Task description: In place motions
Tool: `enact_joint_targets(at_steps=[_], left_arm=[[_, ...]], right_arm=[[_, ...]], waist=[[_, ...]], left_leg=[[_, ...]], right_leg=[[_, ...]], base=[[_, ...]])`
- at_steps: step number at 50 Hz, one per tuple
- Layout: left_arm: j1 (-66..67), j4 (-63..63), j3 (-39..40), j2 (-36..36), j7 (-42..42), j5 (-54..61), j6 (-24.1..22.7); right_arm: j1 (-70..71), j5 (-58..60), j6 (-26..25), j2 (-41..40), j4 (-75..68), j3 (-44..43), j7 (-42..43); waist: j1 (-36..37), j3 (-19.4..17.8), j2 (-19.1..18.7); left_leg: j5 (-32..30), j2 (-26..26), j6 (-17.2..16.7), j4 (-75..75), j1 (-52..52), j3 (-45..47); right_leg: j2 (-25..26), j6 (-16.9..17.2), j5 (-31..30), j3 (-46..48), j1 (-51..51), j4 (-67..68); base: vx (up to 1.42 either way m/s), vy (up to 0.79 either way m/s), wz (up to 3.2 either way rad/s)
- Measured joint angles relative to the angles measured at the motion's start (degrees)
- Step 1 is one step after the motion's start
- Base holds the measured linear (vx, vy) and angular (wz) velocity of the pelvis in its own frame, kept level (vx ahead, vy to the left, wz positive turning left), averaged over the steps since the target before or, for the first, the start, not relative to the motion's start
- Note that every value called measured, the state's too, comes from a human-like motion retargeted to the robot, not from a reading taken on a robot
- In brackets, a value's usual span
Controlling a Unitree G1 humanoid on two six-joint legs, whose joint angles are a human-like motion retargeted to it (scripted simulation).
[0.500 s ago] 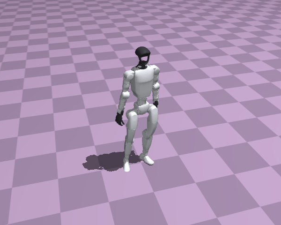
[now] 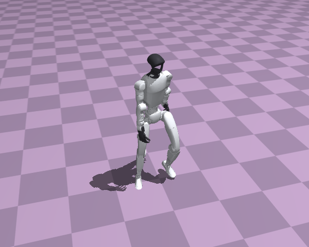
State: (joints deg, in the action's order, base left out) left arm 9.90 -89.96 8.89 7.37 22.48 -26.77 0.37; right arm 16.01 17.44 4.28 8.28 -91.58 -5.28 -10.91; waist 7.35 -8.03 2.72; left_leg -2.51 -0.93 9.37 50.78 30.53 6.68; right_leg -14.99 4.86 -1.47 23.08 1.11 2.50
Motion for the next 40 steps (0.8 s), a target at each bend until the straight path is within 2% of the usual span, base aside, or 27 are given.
enact_joint_targets(at_steps=[3, 5, 7, 10, 12, 13, 15, 17, 18, 20, 22, 23, 25, 27, 30, 33, 35, 38, 40], left_arm=[[1.76, -6.86, -1.25, 2.5, -6.42, 3.11, 1.94], [3.59, -7.44, 0.24, 2.44, -6.74, 5.78, 2.6], [5.0, -7.44, 1.54, 1.86, -4.77, 9.28, 0.39], [6.32, -7.44, 2.35, 0.83, -3.49, 14.12, -3.26], [5.75, -7.44, 1.28, 0.88, -4.14, 14.88, -3.69], [5.0, -7.44, 0.12, 1.17, -4.28, 15.15, -3.82], [1.93, -7.44, -4.35, 1.91, -3.26, 16.73, -4.63], [-2.68, -7.44, -8.95, 1.92, 0.3, 17.59, -6.14], [-5.9, -7.44, -10.63, 1.36, 1.81, 17.25, -6.49], [-13.77, -4.88, -12.33, -0.39, 1.41, 15.59, -6.03], [-19.29, 1.05, -13.85, -2.08, -4.38, 14.07, -6.76], [-21.59, 3.97, -15.16, -2.78, -9.36, 14.12, -7.69], [-28.54, 7.65, -16.96, -1.76, -20.23, 14.53, -8.7], [-33.57, 11.13, -13.61, -1.45, -28.07, 9.2, -7.7], [-36.84, 14.2, -13.72, -3.65, -29.66, 4.98, -6.95], [-36.43, 17.4, -16.67, -3.56, -28.84, 5.16, -11.66], [-34.66, 18.96, -18.61, -1.98, -28.46, 4.24, -13.77], [-28.86, 17.58, -18.36, -1.76, -24.66, 1.83, -12.92], [-23.51, 14.52, -17.13, -2.31, -22.78, 1.46, -11.0]], right_arm=[[3.87, 6.72, 0.33, -2.12, 8.56, 0.77, -2.46], [7.15, 8.93, 2.6, -3.26, 11.49, 2.13, 0.54], [8.6, 8.48, 4.39, -3.96, 13.19, 4.46, 1.84], [7.95, 9.63, 6.71, -5.31, 15.03, 5.79, 2.26], [5.04, 11.09, 7.32, -5.63, 14.47, 4.94, 2.67], [3.16, 11.44, 7.34, -5.62, 13.72, 4.58, 3.05], [-1.16, 12.66, 6.87, -4.86, 11.59, 2.85, 4.49], [-6.06, 14.37, 5.16, -3.23, 8.65, 0.19, 7.16], [-7.99, 14.97, 3.94, -2.14, 6.76, -1.4, 8.89], [-9.37, 14.31, 1.03, 0.62, 2.61, -4.48, 12.06], [-11.68, 11.7, -1.82, 4.32, -2.03, -7.82, 14.89], [-14.43, 9.88, -3.28, 6.23, -4.45, -8.93, 16.36], [-18.3, 6.66, -5.91, 8.22, -5.82, -10.16, 16.25], [-22.12, 4.95, -9.83, 8.42, -5.82, -11.59, 15.22], [-29.73, 3.66, -15.07, 7.53, -5.82, -14.18, 16.97], [-35.15, 0.29, -15.46, 6.15, -5.82, -15.81, 20.7], [-36.01, -2.07, -15.04, 5.69, -5.82, -16.33, 20.82], [-33.22, -4.27, -14.82, 4.81, -5.82, -14.8, 18.66], [-29.69, -4.46, -14.22, 4.54, -5.82, -12.19, 17.23]], waist=[[5.72, -1.36, 1.39], [6.84, -2.95, 1.89], [6.3, -2.58, 1.84], [3.81, -0.11, 1.11], [1.95, 1.89, 0.33], [1.25, 2.76, 0.16], [-1.15, 3.48, 0.03], [-3.27, 3.47, -2.12], [-4.77, 3.39, -3.71], [-3.73, 2.23, -6.54], [-6.18, -0.34, -6.28], [-10.46, -1.07, -6.3], [-14.27, -2.95, -7.37], [-14.26, -5.71, -7.56], [-12.06, -5.86, -8.23], [-8.62, -2.35, -8.47], [-6.93, -0.5, -7.97], [-4.79, 1.05, -6.33], [-4.07, 1.68, -4.78]], left_leg=[[3.87, 0.29, 1.45, 7.07, 5.6, 2.6], [7.03, -1.72, 3.3, 8.14, 5.4, 6.43], [7.46, -2.65, 3.49, 6.06, 3.4, 7.87], [3.56, -0.92, 1.32, -3.1, -2.67, 7.21], [-0.01, 1.63, -2.41, -14.43, -9.62, 4.41], [0.74, 2.83, -4.54, -20.82, -13.44, 2.46], [10.57, 3.4, -5.05, -31.85, -22.55, 4.49], [10.18, 2.71, -6.38, -43.01, -28.32, 4.63], [7.58, 1.87, -7.66, -47.31, -30.0, 2.71], [5.13, -4.64, -12.47, -51.04, -29.93, 9.45], [5.19, -3.2, -12.24, -51.04, -30.75, 10.12], [5.3, -1.73, -11.7, -50.42, -31.05, 6.78], [5.36, -1.32, -10.19, -49.95, -30.36, 5.11], [5.39, -2.52, -9.37, -49.36, -30.19, 5.03], [5.61, -4.37, -9.19, -48.0, -29.29, 2.58], [5.41, -5.54, -9.8, -48.35, -28.08, 4.43], [5.33, -5.88, -10.39, -48.41, -27.45, 6.18], [6.1, -5.01, -10.13, -47.59, -27.71, 8.87], [7.65, -2.91, -8.61, -45.96, -28.27, 10.14]], right_leg=[[-1.81, -0.42, 0.26, -1.2, 1.24, 0.67], [-2.49, -0.18, 0.05, -1.94, 1.02, 1.31], [-1.94, 0.02, 0.31, -1.87, 0.64, 1.32], [-0.43, 1.31, 0.78, -2.2, -0.31, 1.3], [1.34, 3.11, 0.59, -2.52, -1.64, 1.74], [2.33, 4.12, 0.18, -2.55, -2.19, 2.35], [3.28, 6.8, -1.42, -0.76, -3.45, 5.03], [5.7, 9.08, -5.72, 1.17, -3.08, 10.69], [7.55, 9.88, -9.88, 3.09, -1.69, 14.39], [8.96, 10.14, -22.37, 4.34, 5.6, 26.88], [4.23, 10.14, -28.53, 0.78, 14.05, 45.66], [2.53, 10.14, -28.53, -1.29, 17.54, 54.46], [-1.77, 8.56, -28.53, 1.22, 20.97, 61.01], [-1.36, 6.53, -28.22, 3.13, 23.32, 62.77], [4.01, 10.07, -25.72, 2.82, 25.71, 62.49], [7.88, 10.14, -25.19, 6.16, 24.92, 56.77], [11.12, 10.14, -25.42, 7.13, 22.11, 49.23], [16.79, 10.14, -25.02, 2.85, 15.03, 33.87], [18.54, 10.14, -22.29, -0.59, 8.67, 21.86]], base=[[-0.13, -0.12, -0.15], [-0.03, -0.03, -0.13], [0.05, 0.02, 0.07], [0.19, 0.14, 0.39], [0.35, 0.14, 0.59], [0.35, 0.12, 0.63], [0.3, 0.16, 0.77], [0.17, 0.22, 0.57], [-0.1, 0.14, -0.08], [-0.39, 0.11, -1.1], [-0.18, 0.34, 0.13], [0.06, 0.47, 1.46], [-0.1, 0.49, 1.07], [-0.28, 0.14, 0.06], [-0.03, -0.12, -0.13], [0.18, -0.21, -0.76], [0.08, -0.26, -0.9], [0.09, -0.2, -0.74], [0.21, -0.07, -0.17]])
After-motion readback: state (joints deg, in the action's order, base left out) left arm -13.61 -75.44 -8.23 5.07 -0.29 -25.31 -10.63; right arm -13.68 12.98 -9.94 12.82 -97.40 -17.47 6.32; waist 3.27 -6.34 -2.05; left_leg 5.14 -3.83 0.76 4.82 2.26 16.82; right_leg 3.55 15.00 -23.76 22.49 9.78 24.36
